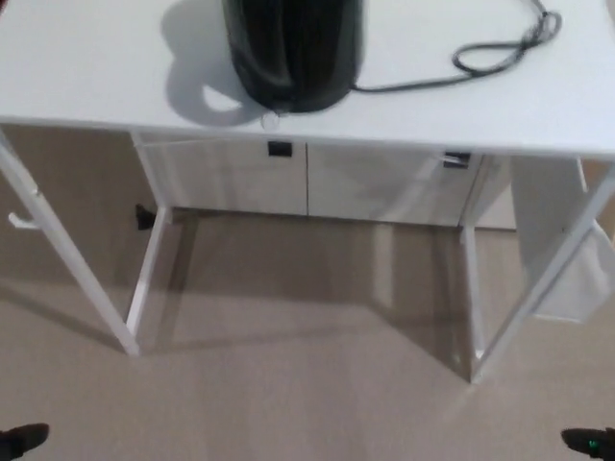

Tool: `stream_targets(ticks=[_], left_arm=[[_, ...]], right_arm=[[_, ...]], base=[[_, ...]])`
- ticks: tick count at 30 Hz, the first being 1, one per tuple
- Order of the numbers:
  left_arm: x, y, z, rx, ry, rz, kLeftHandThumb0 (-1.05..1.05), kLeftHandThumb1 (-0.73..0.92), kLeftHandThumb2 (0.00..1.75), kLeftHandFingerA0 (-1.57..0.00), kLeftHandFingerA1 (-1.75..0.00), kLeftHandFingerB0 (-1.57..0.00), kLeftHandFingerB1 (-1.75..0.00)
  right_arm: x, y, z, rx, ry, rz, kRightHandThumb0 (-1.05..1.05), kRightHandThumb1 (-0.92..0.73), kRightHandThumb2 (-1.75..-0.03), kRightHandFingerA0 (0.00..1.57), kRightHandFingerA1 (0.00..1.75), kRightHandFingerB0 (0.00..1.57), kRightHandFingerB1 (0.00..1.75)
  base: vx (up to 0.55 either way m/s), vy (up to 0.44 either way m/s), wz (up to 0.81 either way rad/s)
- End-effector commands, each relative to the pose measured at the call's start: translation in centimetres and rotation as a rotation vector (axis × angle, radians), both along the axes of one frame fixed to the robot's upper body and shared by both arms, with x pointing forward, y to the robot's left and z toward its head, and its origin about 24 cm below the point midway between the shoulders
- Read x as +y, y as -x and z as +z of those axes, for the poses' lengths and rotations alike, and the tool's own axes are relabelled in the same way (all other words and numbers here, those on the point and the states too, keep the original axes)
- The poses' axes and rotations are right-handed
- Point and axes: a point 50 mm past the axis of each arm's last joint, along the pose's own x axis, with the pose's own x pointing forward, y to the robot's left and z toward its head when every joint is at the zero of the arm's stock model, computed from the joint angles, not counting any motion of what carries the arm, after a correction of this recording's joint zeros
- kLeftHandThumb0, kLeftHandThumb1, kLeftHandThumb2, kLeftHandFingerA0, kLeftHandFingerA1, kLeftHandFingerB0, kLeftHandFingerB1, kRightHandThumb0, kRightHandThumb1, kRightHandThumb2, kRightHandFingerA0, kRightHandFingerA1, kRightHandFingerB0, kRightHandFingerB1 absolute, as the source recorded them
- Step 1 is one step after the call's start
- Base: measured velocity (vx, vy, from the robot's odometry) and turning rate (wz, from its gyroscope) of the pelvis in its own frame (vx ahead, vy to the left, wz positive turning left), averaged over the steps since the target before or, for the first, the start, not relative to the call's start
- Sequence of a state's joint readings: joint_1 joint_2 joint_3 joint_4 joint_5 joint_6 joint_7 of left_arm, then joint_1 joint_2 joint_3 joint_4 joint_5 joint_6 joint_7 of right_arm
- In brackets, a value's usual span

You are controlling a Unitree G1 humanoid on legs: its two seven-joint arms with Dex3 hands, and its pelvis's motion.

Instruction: The robot walk towards a table in front and click the button on the base of the boilling pot using its left middle finger

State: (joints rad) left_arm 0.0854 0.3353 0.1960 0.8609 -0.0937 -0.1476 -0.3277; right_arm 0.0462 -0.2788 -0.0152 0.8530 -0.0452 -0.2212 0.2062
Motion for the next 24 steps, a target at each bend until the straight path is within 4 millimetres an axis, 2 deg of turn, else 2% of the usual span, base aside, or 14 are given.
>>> stream_targets(ticks=[1,2,3,8,9,10,11,12,13,14,18,19,20,24], left_arm=[[0.56,0.44,0.08,0.013,-0.028,0.004,-0.02,0.35,0.84,-0.37,-0.61,-0.23,-0.53],[0.57,0.33,0.09,0.012,-0.028,0.005,-0.02,0.35,0.84,-0.37,-0.61,-0.23,-0.53],[0.56,0.36,0.08,0.014,-0.031,0.000,-0.04,0.52,0.54,-0.45,-0.47,-0.34,-0.38],[0.62,0.45,0.06,0.018,-0.023,0.002,-0.04,0.52,0.54,-0.45,-0.47,-0.35,-0.38],[0.63,0.47,0.05,0.018,-0.021,0.003,-0.03,0.52,0.54,-0.45,-0.47,-0.35,-0.38],[0.64,0.49,0.06,0.017,-0.022,0.003,-0.03,0.52,0.54,-0.45,-0.47,-0.35,-0.38],[0.66,0.51,0.07,0.017,-0.025,0.002,-0.03,0.52,0.54,-0.45,-0.47,-0.35,-0.38],[0.65,0.50,0.05,0.019,-0.022,0.005,-0.01,0.36,0.84,-0.36,-0.60,-0.23,-0.53],[0.60,0.47,0.05,0.019,-0.025,0.008,-0.02,0.35,0.84,-0.37,-0.60,-0.23,-0.53],[0.58,0.45,0.07,0.018,-0.027,0.007,-0.02,0.52,0.54,-0.45,-0.46,-0.35,-0.38],[0.57,0.47,0.10,0.017,-0.029,-0.002,-0.02,0.53,0.54,-0.45,-0.46,-0.35,-0.38],[0.58,0.47,0.10,0.018,-0.028,-0.003,-0.02,0.36,0.84,-0.36,-0.60,-0.23,-0.53],[0.59,0.47,0.08,0.019,-0.027,0.000,-0.02,0.53,0.54,-0.45,-0.46,-0.35,-0.38],[0.61,0.29,0.15,0.012,-0.027,0.001,-0.01,0.51,0.55,-0.44,-0.48,-0.35,-0.40]], right_arm=[[-0.53,0.50,-0.09,0.018,0.015,-0.007,-0.36,-0.60,-0.57,0.67,0.48,0.38,0.37],[-0.54,0.43,-0.08,0.017,0.016,-0.009,-0.36,-0.60,-0.57,0.67,0.48,0.38,0.37],[-0.56,0.45,-0.10,0.019,0.016,-0.011,-0.36,-0.60,-0.57,0.68,0.48,0.38,0.36],[-0.52,0.52,-0.13,0.028,0.019,-0.003,-0.37,-0.60,-0.57,0.66,0.48,0.39,0.36],[-0.53,0.53,-0.12,0.029,0.021,-0.003,-0.45,-0.49,-0.76,0.59,0.58,0.33,0.46],[-0.51,0.54,-0.14,0.029,0.021,-0.002,-0.38,-0.60,-0.57,0.66,0.47,0.39,0.36],[-0.48,0.54,-0.16,0.029,0.020,-0.002,-0.38,-0.60,-0.57,0.66,0.47,0.39,0.36],[-0.47,0.55,-0.17,0.031,0.015,-0.009,-0.37,-0.59,-0.57,0.67,0.48,0.39,0.36],[-0.47,0.55,-0.20,0.031,0.012,-0.014,-0.37,-0.59,-0.57,0.67,0.48,0.39,0.36],[-0.46,0.55,-0.20,0.031,0.011,-0.015,-0.45,-0.48,-0.76,0.60,0.58,0.32,0.46],[-0.46,0.59,-0.15,0.030,0.004,-0.012,-0.44,-0.49,-0.75,0.60,0.57,0.32,0.45],[-0.46,0.59,-0.14,0.031,0.008,-0.009,-0.45,-0.49,-0.75,0.60,0.57,0.32,0.45],[-0.48,0.59,-0.16,0.032,0.011,-0.007,-0.45,-0.48,-0.75,0.60,0.57,0.32,0.45],[-0.45,0.40,-0.14,0.030,0.023,-0.002,-0.45,-0.49,-0.76,0.62,0.58,0.32,0.46]], base=[[0.23,0.139,0.02],[0.22,0.129,0.06],[0.12,0.079,0.05],[0.07,-0.016,0.08],[0.08,-0.104,0.06],[0.03,-0.145,0.04],[0.02,-0.164,0.17],[0.08,-0.094,-0.41],[0.08,-0.064,0.14],[0.08,-0.039,0.06],[0.01,-0.026,-0.02],[0.00,0.000,0.00],[0.03,0.068,-0.07],[0.02,0.120,-0.08]])
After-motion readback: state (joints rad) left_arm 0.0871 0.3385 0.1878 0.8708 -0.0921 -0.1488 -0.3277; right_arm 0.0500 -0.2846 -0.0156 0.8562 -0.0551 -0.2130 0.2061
